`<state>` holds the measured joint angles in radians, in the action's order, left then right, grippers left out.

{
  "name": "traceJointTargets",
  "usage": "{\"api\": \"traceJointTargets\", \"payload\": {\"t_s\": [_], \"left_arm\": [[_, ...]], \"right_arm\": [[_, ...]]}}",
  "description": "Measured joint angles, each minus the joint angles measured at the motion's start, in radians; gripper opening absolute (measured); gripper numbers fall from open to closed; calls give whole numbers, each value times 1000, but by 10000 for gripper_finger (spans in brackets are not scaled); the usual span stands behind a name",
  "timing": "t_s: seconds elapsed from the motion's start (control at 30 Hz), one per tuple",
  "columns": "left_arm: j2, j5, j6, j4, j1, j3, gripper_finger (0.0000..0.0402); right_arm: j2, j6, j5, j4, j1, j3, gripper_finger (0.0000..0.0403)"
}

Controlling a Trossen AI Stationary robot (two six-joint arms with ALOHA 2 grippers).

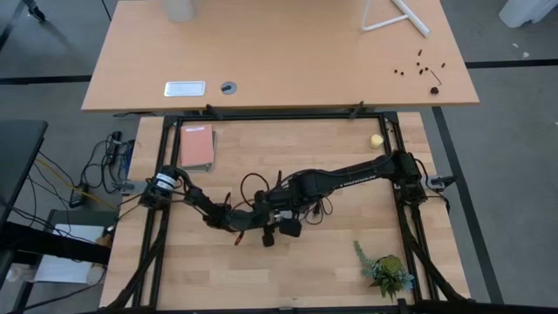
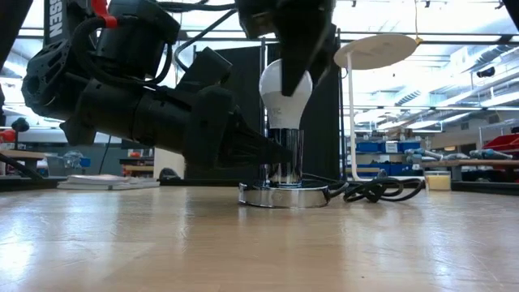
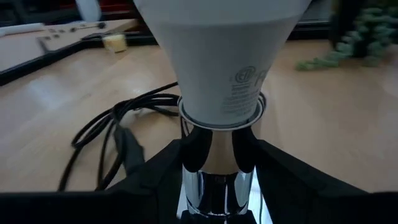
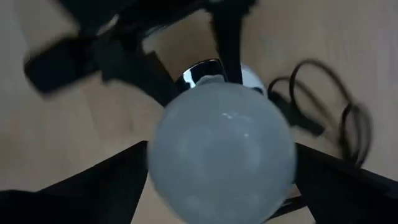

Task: Screw lightbulb
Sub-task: Remove the lightbulb from the silver lamp

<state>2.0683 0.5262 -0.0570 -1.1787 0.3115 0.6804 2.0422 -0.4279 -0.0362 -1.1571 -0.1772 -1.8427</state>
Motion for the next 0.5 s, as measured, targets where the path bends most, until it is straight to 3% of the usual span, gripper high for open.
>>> {"api": "traceJointTargets", "payload": {"t_s": [0.1, 0.23, 0.5], "left_arm": [[0, 45, -6, 0, -1, 0, 188], [1, 95, -26, 1, -1, 0, 188], [1, 149, -65, -4, -3, 0, 188]], "right_arm": [[0, -181, -24, 7, -1, 0, 383], [0, -349, -147, 23, -16, 0, 379], [0, -543, -348, 58, -57, 0, 374]]}}
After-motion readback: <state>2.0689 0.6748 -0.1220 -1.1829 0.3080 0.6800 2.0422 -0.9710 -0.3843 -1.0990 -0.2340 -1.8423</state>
